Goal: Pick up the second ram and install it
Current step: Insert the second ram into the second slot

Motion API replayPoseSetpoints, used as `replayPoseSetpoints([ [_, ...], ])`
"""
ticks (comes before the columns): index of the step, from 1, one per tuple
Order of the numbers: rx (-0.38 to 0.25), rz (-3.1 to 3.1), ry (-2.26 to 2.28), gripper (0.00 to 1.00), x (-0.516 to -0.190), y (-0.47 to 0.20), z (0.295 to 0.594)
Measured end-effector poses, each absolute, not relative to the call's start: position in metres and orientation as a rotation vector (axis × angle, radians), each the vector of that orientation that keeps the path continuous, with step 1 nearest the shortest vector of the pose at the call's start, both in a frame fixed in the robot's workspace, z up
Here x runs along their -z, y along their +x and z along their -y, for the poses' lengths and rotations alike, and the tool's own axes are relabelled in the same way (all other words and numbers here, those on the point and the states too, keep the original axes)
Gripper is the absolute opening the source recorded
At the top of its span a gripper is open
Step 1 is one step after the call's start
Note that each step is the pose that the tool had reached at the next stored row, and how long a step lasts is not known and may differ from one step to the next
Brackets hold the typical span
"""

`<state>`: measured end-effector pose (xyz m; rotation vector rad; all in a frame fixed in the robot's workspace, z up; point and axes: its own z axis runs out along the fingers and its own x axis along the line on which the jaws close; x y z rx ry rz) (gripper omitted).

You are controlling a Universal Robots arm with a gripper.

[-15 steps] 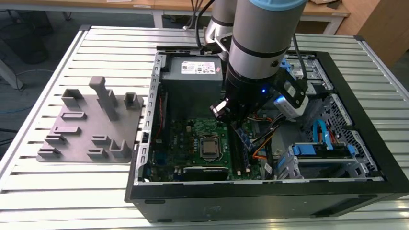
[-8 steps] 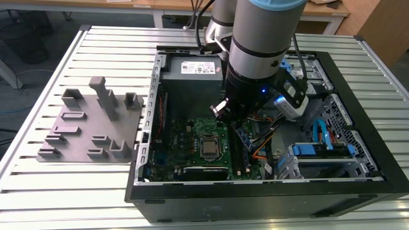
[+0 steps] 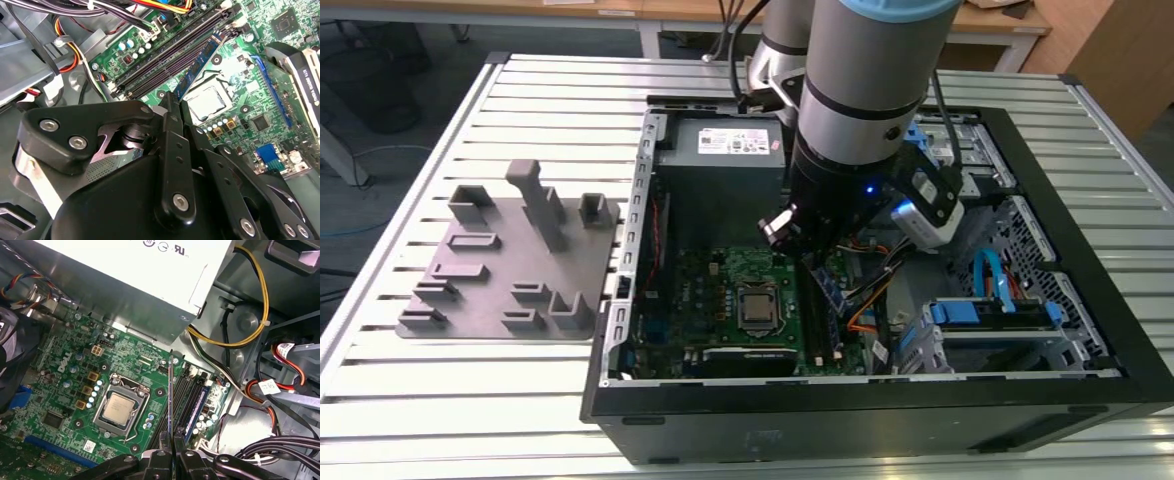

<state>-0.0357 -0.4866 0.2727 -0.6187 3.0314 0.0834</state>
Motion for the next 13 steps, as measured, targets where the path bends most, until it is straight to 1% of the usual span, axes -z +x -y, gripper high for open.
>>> replayPoseSetpoints([
  [13, -0.081, -3.044, -0.547, 0.14, -0.2727, -0.0357, 0.4866],
])
